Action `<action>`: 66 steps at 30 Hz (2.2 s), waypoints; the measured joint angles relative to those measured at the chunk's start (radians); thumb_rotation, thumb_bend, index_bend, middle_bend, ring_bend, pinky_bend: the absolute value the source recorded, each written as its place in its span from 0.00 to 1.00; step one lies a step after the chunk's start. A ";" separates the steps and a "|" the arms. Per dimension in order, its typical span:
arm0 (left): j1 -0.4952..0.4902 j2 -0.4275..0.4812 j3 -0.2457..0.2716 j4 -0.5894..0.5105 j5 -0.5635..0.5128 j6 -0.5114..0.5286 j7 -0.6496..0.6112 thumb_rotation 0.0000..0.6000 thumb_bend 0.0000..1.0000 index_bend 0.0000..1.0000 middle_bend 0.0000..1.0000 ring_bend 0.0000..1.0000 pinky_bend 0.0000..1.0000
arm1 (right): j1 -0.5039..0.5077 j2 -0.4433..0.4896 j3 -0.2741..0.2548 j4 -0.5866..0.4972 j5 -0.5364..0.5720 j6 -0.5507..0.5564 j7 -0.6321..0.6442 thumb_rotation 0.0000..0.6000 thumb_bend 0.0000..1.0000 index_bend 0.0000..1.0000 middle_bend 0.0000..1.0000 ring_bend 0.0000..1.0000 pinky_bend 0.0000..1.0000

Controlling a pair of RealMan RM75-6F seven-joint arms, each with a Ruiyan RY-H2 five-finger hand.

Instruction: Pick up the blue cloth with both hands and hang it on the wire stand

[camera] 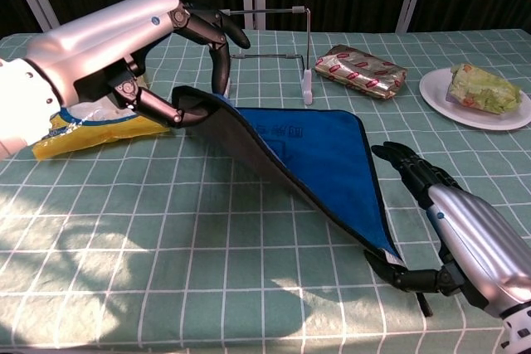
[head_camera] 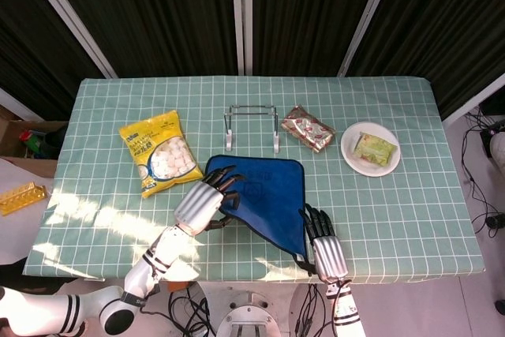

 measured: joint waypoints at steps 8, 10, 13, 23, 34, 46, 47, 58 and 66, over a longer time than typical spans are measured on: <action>0.003 0.000 0.012 0.007 0.004 0.008 -0.022 1.00 0.48 0.83 0.21 0.07 0.18 | -0.004 0.006 0.007 0.021 0.010 0.033 0.039 1.00 0.50 0.73 0.00 0.00 0.00; 0.004 0.001 0.013 0.008 0.005 0.011 -0.029 1.00 0.48 0.83 0.21 0.07 0.18 | -0.002 0.009 0.009 0.013 0.012 0.034 0.047 1.00 0.53 0.85 0.00 0.00 0.00; 0.006 0.003 0.014 0.010 0.004 0.014 -0.041 1.00 0.48 0.83 0.21 0.07 0.18 | 0.002 0.013 0.016 -0.005 0.015 0.038 0.063 1.00 0.56 0.98 0.02 0.00 0.00; 0.009 0.011 -0.012 0.023 -0.025 0.022 -0.134 1.00 0.48 0.83 0.21 0.07 0.18 | 0.050 0.063 0.097 -0.138 0.054 0.008 0.050 1.00 0.58 1.00 0.05 0.00 0.00; 0.016 0.041 -0.105 0.044 -0.164 0.012 -0.315 1.00 0.49 0.83 0.20 0.07 0.18 | 0.173 0.200 0.282 -0.414 0.177 -0.123 -0.197 1.00 0.58 1.00 0.06 0.00 0.00; -0.042 0.083 -0.247 0.103 -0.428 -0.120 -0.417 1.00 0.49 0.84 0.20 0.07 0.17 | 0.432 0.286 0.548 -0.500 0.509 -0.298 -0.478 1.00 0.55 1.00 0.10 0.00 0.00; -0.056 0.083 -0.262 0.118 -0.447 -0.130 -0.418 1.00 0.49 0.84 0.20 0.07 0.17 | 0.465 0.289 0.572 -0.490 0.540 -0.309 -0.500 1.00 0.55 1.00 0.10 0.00 0.00; -0.184 0.133 -0.361 0.196 -0.593 -0.249 -0.376 1.00 0.49 0.85 0.20 0.07 0.17 | 0.679 0.334 0.684 -0.385 0.757 -0.363 -0.593 1.00 0.53 1.00 0.10 0.00 0.00; -0.305 0.153 -0.429 0.295 -0.740 -0.308 -0.327 1.00 0.49 0.85 0.20 0.07 0.17 | 0.821 0.338 0.712 -0.250 0.846 -0.377 -0.598 1.00 0.53 1.00 0.10 0.00 0.00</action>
